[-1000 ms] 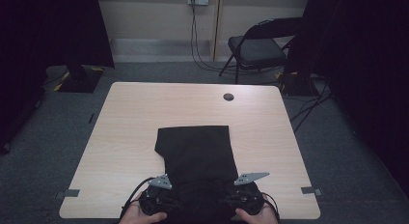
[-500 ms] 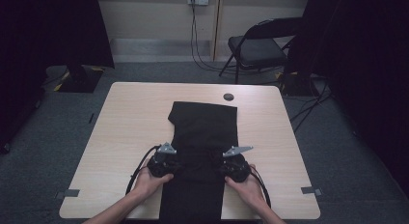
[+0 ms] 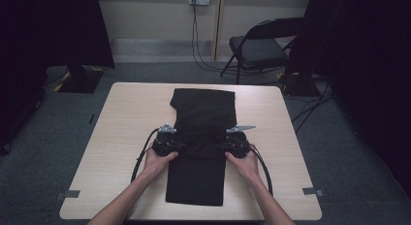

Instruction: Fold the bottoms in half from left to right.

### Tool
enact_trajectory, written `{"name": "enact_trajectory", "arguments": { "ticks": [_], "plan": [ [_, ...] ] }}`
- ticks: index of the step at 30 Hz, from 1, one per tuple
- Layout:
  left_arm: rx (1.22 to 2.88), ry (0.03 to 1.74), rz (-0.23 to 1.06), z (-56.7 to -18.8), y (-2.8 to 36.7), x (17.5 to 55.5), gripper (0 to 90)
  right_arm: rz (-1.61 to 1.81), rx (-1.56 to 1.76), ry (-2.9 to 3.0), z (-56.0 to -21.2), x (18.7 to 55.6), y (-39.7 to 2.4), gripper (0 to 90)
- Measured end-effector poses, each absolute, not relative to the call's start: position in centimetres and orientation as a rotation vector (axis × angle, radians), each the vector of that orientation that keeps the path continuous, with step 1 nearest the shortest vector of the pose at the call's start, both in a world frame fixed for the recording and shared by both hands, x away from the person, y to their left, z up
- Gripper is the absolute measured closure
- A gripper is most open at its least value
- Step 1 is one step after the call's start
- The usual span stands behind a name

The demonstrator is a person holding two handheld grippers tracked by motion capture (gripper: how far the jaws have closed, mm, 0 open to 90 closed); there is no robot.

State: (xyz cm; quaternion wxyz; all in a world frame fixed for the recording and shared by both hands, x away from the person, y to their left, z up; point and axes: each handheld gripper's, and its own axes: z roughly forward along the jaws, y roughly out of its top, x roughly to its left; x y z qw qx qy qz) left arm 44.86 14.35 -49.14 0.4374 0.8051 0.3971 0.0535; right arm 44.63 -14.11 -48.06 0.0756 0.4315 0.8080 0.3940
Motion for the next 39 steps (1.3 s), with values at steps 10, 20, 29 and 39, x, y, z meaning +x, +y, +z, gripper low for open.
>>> {"name": "enact_trajectory", "arguments": {
  "ticks": [10, 20, 29, 39],
  "plan": [
    [2.041, 0.893, 0.137, -47.8, 15.5, 44.0, 69.7, 1.282, 1.275, 2.404, -46.1, 44.5, -14.3, 44.0],
    [1.894, 0.919, 0.144, -45.8, 18.5, 44.2, 64.5, 1.327, 1.178, 2.405, -44.9, 43.0, -15.1, 62.0],
    [1.935, 1.036, 0.212, -47.0, 17.5, 47.3, 59.9, 1.225, 1.083, 2.529, -46.6, 40.2, -15.9, 60.3],
    [1.978, 1.017, 0.222, -47.5, 15.5, 48.0, 55.2, 1.33, 1.199, 2.345, -43.9, 40.9, -19.5, 60.8]
  ]
}}
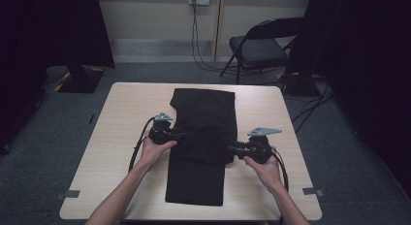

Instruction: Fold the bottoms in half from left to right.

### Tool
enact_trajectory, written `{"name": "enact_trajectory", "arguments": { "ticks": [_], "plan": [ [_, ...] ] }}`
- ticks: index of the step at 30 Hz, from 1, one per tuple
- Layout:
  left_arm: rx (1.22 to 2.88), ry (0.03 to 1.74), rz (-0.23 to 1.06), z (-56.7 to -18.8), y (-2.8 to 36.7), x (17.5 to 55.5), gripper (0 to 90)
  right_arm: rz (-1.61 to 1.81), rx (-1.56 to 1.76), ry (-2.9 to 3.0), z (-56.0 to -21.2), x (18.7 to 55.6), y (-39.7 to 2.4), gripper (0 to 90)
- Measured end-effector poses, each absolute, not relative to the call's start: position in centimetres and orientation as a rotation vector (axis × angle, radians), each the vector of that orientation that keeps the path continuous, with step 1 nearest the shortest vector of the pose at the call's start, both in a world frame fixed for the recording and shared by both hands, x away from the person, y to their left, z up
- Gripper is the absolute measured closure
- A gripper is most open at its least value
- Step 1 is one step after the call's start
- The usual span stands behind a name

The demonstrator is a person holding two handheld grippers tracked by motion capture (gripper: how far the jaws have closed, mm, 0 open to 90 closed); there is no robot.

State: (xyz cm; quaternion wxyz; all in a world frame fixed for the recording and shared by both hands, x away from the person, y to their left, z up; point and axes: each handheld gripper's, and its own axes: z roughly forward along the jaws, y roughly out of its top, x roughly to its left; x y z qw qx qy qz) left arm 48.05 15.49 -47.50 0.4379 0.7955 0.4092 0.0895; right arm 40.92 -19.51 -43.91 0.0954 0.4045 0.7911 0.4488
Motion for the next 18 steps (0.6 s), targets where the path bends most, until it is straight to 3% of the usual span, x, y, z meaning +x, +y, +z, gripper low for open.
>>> {"name": "enact_trajectory", "arguments": {
  "ticks": [5, 10, 18],
  "plan": [
    [1.98, 1.043, 0.219, -48.4, 15.2, 48.6, 54.1, 1.238, 1.357, 2.242, -45.9, 43.7, -19.7, 62.4],
    [1.981, 0.965, 0.231, -48.2, 15.1, 48.5, 51.4, 1.126, 1.336, 2.247, -46.9, 45.6, -17.4, 60.9],
    [1.999, 0.817, 0.186, -47.1, 15.8, 46.2, 49.6, 1.283, 1.251, 2.335, -46.0, 43.4, -17.4, 60.9]
  ]
}}
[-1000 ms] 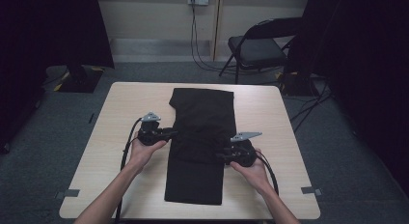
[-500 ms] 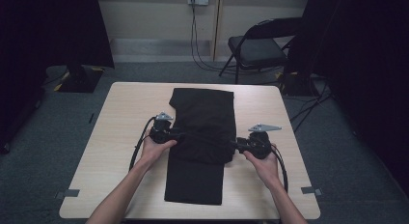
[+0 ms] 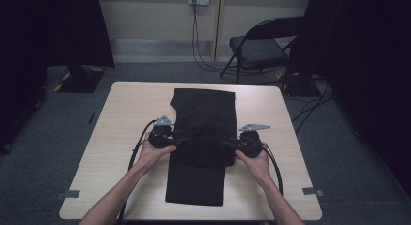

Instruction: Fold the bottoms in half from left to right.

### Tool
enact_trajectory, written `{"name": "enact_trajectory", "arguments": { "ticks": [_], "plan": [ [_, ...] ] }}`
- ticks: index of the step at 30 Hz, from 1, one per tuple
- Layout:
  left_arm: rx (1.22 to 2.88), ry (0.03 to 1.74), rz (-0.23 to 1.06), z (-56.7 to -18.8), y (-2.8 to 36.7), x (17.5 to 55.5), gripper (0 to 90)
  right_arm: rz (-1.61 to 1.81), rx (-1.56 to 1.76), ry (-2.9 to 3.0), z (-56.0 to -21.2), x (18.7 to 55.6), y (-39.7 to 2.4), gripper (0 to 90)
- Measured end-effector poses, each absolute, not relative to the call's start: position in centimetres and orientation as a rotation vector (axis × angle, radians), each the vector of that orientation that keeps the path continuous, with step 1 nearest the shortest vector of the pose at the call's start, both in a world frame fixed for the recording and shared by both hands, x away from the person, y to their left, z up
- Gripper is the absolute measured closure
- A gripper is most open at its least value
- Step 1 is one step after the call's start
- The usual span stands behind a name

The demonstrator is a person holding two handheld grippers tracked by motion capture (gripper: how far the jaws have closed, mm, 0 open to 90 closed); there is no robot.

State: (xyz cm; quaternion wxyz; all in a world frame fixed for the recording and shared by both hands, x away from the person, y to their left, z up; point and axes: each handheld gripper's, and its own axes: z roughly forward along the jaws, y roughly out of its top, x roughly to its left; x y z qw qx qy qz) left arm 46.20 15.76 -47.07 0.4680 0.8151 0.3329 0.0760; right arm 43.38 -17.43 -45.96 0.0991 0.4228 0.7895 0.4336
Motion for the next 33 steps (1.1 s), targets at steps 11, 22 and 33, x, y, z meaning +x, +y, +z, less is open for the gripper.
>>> {"name": "enact_trajectory", "arguments": {
  "ticks": [11, 22, 33],
  "plan": [
    [2.028, 0.715, 0.156, -45.8, 16.6, 42.1, 46.3, 1.318, 1.066, 2.448, -44.8, 38.0, -17.7, 55.9],
    [2.121, 0.656, 0.094, -46.9, 15.7, 41.3, 40.8, 1.224, 0.946, 2.585, -46.4, 39.2, -11.3, 50.2],
    [2.13, 0.711, 0.132, -47.7, 15.2, 41.0, 42.9, 1.212, 0.861, 2.679, -48.6, 34.6, -10.3, 49.0]
  ]
}}
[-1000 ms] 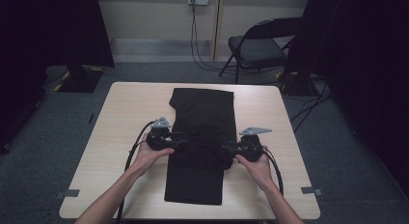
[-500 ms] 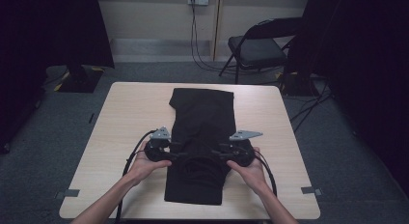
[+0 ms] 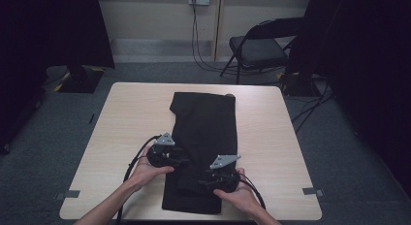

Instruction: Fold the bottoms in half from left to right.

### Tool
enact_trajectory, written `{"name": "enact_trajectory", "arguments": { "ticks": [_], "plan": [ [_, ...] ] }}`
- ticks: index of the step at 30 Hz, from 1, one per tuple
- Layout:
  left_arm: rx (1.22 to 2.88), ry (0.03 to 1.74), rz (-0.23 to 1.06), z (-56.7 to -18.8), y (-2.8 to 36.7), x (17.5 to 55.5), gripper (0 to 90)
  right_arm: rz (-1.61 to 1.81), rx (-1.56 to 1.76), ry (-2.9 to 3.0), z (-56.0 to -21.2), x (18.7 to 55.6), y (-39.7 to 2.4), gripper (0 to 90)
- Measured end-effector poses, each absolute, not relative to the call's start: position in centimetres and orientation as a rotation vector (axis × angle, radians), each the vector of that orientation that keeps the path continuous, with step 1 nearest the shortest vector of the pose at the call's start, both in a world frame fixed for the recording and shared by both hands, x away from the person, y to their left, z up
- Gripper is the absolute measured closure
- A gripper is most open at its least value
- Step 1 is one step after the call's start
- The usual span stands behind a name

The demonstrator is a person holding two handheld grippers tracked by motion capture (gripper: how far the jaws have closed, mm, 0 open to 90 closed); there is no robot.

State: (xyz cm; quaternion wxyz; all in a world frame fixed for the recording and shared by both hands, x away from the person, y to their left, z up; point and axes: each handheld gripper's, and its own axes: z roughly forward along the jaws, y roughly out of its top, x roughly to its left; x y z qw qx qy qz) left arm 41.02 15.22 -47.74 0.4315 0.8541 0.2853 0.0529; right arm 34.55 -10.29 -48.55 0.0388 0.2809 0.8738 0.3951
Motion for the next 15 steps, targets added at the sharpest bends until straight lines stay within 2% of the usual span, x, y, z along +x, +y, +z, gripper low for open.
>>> {"name": "enact_trajectory", "arguments": {
  "ticks": [8, 10, 11, 15],
  "plan": [
    [2.08, 0.765, 0.156, -47.4, 16.3, 41.6, 44.7, 1.226, 0.833, 2.796, -48.3, 30.6, -11.0, 48.7],
    [2.067, 0.771, 0.152, -47.3, 16.4, 41.7, 45.6, 1.247, 0.821, 2.784, -47.4, 29.6, -11.3, 44.3],
    [2.063, 0.768, 0.154, -47.4, 16.4, 41.8, 46.0, 1.282, 0.822, 2.75, -46.7, 29.4, -11.7, 45.1],
    [2.08, 0.795, 0.178, -48.1, 16.2, 42.4, 48.6, 1.31, 0.916, 2.585, -45.3, 32.6, -12.9, 46.3]
  ]
}}
